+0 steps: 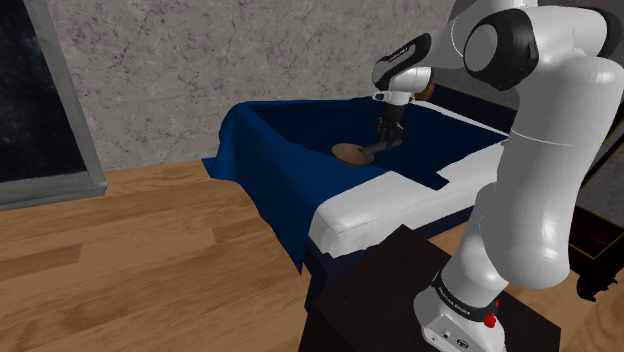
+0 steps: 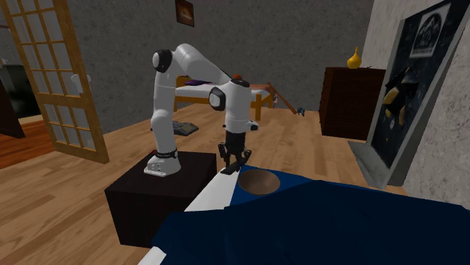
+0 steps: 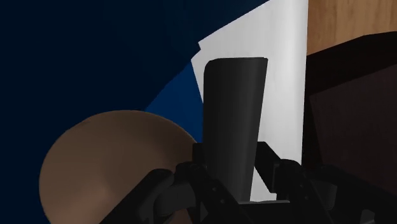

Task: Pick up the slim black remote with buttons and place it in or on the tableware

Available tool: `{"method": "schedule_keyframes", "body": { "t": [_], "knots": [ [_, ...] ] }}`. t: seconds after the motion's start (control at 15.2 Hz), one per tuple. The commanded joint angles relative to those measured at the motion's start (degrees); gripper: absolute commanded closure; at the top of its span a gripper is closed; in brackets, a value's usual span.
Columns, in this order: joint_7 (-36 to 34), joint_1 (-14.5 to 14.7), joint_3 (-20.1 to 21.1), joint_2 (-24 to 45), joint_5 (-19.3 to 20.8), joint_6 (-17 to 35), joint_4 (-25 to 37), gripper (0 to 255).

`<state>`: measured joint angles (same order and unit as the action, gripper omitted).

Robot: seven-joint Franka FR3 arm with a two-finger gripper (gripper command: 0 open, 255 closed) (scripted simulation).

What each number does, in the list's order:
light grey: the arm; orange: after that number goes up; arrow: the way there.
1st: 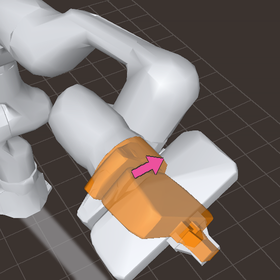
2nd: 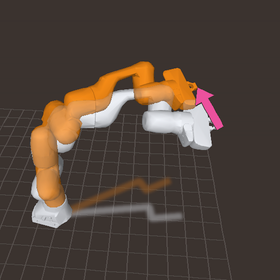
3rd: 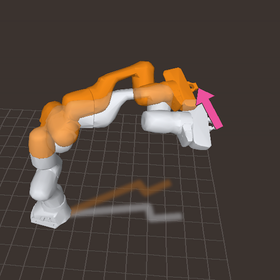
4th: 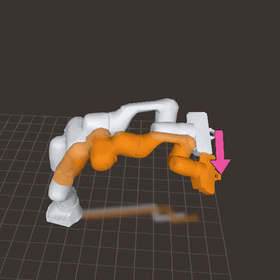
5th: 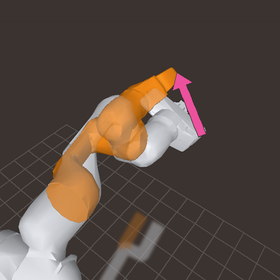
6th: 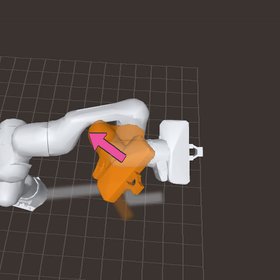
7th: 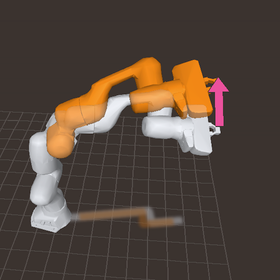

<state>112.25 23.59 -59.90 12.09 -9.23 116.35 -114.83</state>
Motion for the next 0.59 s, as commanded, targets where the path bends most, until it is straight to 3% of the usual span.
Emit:
{"method": "schedule_keyframes", "body": {
  "t": [0.0, 0.4, 0.53],
  "knots": [
    [1.49, -2.21, 2.32, 5.37, -4.87, -1.42, 4.39, 255],
    [0.62, -8.68, 9.09, 17.8, -13.05, -7.42, 19.74, 255],
    [0.91, -8.86, 9.49, 18.38, -13.57, -6.21, 18.96, 255]
  ]
}}
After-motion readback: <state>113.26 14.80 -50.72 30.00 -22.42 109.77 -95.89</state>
